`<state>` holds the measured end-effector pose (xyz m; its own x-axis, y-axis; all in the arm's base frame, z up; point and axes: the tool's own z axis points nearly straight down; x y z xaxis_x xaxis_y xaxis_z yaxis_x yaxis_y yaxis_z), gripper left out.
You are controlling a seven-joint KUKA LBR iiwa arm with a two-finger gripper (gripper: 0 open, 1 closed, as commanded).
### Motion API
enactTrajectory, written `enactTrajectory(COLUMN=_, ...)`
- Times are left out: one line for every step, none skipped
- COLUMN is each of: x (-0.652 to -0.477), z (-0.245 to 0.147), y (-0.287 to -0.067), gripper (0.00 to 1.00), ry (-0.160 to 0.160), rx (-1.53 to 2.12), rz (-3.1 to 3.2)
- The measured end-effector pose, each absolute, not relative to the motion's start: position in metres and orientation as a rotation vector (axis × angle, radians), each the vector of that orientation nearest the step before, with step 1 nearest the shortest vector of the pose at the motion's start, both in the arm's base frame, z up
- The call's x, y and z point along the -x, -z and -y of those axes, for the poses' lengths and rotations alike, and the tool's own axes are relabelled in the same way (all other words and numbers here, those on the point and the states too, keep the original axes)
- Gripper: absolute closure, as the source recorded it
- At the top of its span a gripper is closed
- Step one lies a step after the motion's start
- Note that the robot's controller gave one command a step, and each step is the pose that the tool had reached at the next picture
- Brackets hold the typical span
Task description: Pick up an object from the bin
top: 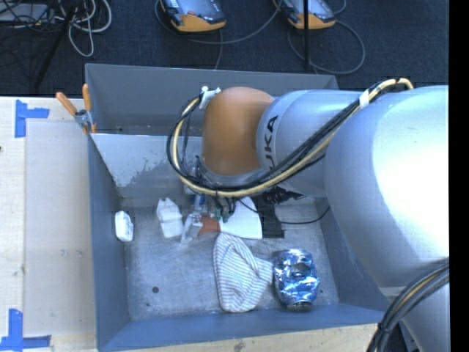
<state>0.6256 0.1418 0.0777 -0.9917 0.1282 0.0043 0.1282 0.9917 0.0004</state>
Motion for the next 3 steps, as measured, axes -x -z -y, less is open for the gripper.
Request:
enactTrajectory(x=-0.601, z=-0.114, y=-0.080, gripper=1.00, ry=0.019, rx=0.407, rz=3.107)
enactTrajectory(x=-0.601, z=-0.114, y=-0.080, gripper=1.00, ry=0.019, rx=0.408, rz=3.108)
enactTrajectory(x=-0.606, z=-0.099, y=-0.116, gripper=1.00, ry=-0.001, rx=0.437, rz=3.105)
